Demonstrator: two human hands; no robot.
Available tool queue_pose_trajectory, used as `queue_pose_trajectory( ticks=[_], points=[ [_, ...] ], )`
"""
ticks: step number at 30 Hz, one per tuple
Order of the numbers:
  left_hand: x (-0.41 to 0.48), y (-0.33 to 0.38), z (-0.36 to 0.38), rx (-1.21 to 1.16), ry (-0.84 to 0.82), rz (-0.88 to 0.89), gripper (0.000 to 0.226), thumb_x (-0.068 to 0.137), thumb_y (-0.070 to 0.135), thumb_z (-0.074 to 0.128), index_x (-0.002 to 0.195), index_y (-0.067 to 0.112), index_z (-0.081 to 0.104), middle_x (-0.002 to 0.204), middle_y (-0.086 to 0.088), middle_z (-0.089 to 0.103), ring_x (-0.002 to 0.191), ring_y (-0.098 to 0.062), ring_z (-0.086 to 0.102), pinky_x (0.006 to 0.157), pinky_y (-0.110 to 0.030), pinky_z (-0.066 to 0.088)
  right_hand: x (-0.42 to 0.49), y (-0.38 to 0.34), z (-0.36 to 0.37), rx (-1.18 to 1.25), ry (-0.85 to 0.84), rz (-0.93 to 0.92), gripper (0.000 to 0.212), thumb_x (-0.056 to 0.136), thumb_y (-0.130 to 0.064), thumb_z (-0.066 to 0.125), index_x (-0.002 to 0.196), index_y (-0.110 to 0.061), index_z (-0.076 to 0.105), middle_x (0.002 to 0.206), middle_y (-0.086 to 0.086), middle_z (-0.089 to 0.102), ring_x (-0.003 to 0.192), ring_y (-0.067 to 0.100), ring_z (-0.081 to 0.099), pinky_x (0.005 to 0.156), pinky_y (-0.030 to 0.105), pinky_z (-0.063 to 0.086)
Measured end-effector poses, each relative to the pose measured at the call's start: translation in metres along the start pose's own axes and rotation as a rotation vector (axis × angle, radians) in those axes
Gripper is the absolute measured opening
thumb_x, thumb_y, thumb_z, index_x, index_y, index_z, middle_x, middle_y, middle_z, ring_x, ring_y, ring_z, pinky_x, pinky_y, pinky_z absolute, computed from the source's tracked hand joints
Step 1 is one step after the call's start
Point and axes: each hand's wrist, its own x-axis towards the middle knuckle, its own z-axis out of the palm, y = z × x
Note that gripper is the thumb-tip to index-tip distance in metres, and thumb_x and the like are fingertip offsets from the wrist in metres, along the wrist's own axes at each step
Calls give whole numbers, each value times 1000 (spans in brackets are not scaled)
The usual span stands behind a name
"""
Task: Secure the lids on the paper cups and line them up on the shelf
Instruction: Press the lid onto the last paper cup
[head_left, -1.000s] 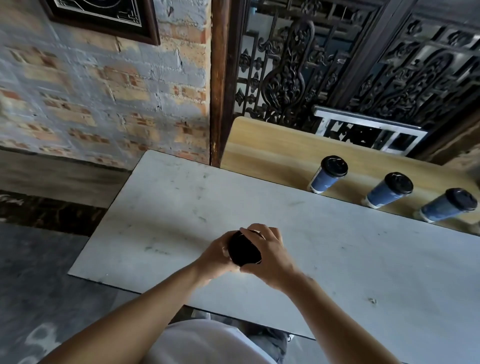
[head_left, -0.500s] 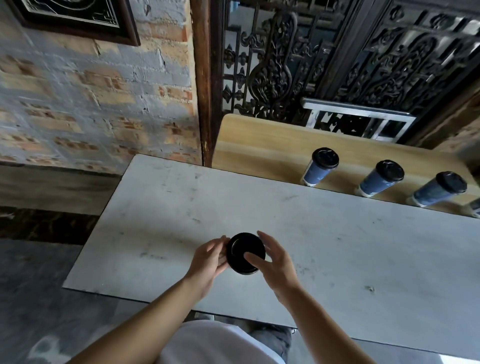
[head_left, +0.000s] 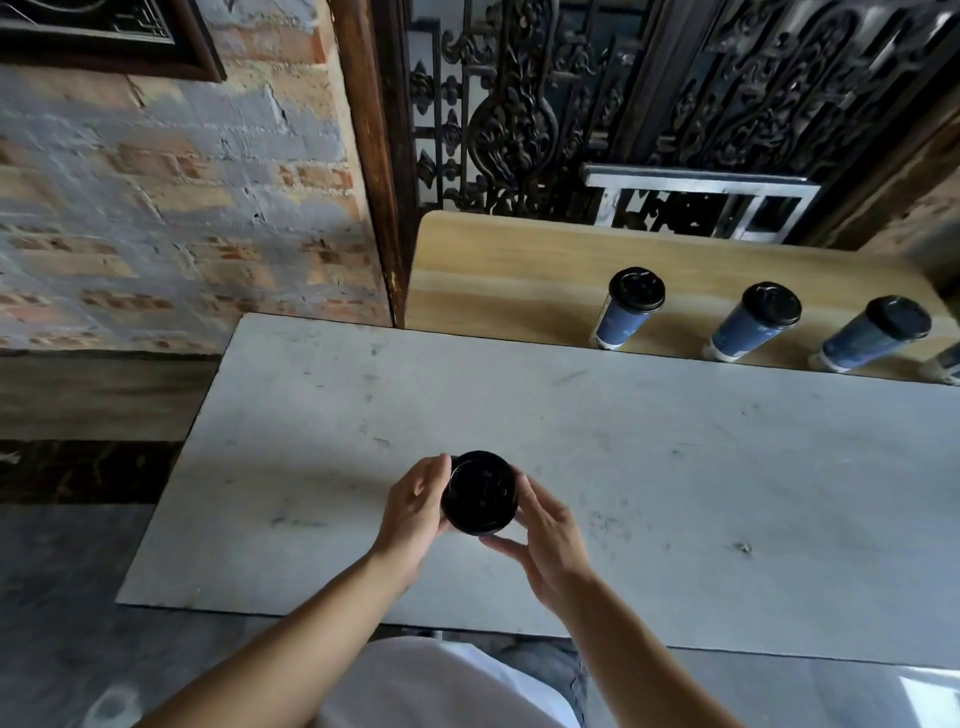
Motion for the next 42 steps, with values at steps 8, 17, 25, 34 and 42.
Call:
queue_pose_trajectory(
  ticks=[8,17,25,34,42],
  points=[
    [3,2,3,73,16,83,24,104,26,51,96,12,69,83,5,70,77,-5,66,62,-21,58,10,2,4,-107,99,-75,29,107,-25,43,115,-18,70,115,8,70,113,23,65,73,48,64],
    [10,2,0,144,-88,75,27,106,28,43,106,15,66,91,10,72,84,3,68,67,-23,59,14,4,7,-80,125,-74,24,107,-22,44,109,-19,68,111,10,67,109,26,65,67,51,63],
    [6,10,2,162,-109,56,32,108,29,37,110,22,68,98,9,73,85,5,69,65,-22,59,10,-4,9,-61,101,-71,26,107,-25,44,112,-15,67,113,12,68,110,28,66,72,56,62],
    [-4,3,7,53,-14,27,31,108,25,37,113,18,67,111,5,70,102,-2,64,64,-33,62,-7,8,8,124,102,-51,27,105,-26,49,113,-19,74,115,3,74,114,15,67,92,48,59],
    [-4,-3,11,44,29,-18,26,102,40,50,107,16,59,114,-3,67,108,-19,69,64,-44,63,2,1,6,121,111,-92,35,105,-33,46,125,-16,70,123,1,72,126,15,60,100,40,52]
  ],
)
